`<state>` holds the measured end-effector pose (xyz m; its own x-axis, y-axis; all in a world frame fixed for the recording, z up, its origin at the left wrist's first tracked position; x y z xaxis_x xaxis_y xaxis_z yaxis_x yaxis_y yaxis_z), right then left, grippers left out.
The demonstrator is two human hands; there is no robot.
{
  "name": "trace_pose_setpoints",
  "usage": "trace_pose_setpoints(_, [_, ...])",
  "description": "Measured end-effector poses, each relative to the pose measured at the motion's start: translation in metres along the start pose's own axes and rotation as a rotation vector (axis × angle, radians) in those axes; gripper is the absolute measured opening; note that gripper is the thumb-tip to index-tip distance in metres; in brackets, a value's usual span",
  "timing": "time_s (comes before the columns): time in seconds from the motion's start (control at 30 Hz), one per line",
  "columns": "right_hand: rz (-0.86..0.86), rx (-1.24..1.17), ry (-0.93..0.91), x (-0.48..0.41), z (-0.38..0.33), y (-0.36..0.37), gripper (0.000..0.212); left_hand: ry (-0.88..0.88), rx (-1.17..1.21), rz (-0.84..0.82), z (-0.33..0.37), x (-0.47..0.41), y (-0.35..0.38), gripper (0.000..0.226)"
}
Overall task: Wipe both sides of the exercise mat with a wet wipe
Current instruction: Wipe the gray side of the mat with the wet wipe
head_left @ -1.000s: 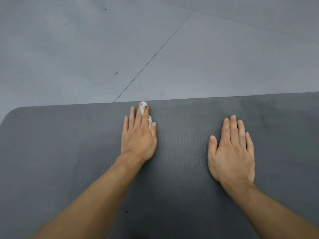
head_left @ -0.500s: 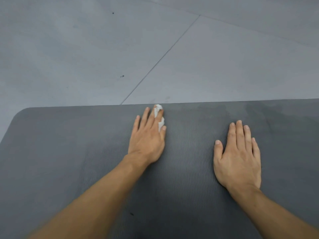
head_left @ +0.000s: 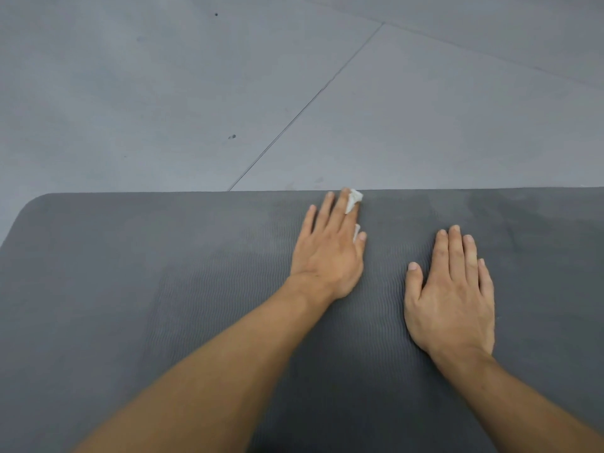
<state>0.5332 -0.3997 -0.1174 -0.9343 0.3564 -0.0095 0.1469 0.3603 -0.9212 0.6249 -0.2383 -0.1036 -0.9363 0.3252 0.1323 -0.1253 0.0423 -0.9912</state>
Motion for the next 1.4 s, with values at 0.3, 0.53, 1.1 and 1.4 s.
trace_pose_setpoints(0.3, [-0.016, 0.008, -0.012, 0.0, 0.002, 0.001, 0.074, -0.046, -0.014, -0.019, -0.065, 0.018, 0.004, 0.061])
trace_pose_setpoints(0.53, [-0.02, -0.001, -0.009, 0.0, 0.002, 0.0, 0.074, -0.254, 0.025, -0.035, -0.129, 0.046, 0.006, 0.061])
trace_pose_setpoints(1.1, [-0.022, -0.008, -0.004, 0.0, 0.001, -0.001, 0.076, -0.042, 0.022, -0.017, -0.064, 0.018, 0.003, 0.061])
trace_pose_setpoints(1.4, [-0.025, 0.004, -0.005, 0.0, 0.001, 0.0, 0.075, -0.25, 0.039, -0.028, -0.141, 0.048, 0.006, 0.06])
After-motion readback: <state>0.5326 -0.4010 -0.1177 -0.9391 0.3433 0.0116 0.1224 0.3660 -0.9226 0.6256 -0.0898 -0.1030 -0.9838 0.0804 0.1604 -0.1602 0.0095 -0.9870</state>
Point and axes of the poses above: each hand's wrist, its own x-axis away from the middle knuckle, its own y-axis out of the palm, z = x × y, the point moved 2 cm from there along -x, towards the middle knuckle, and after that the axes turned 15 degrees about -x, right-handed, at the moved point
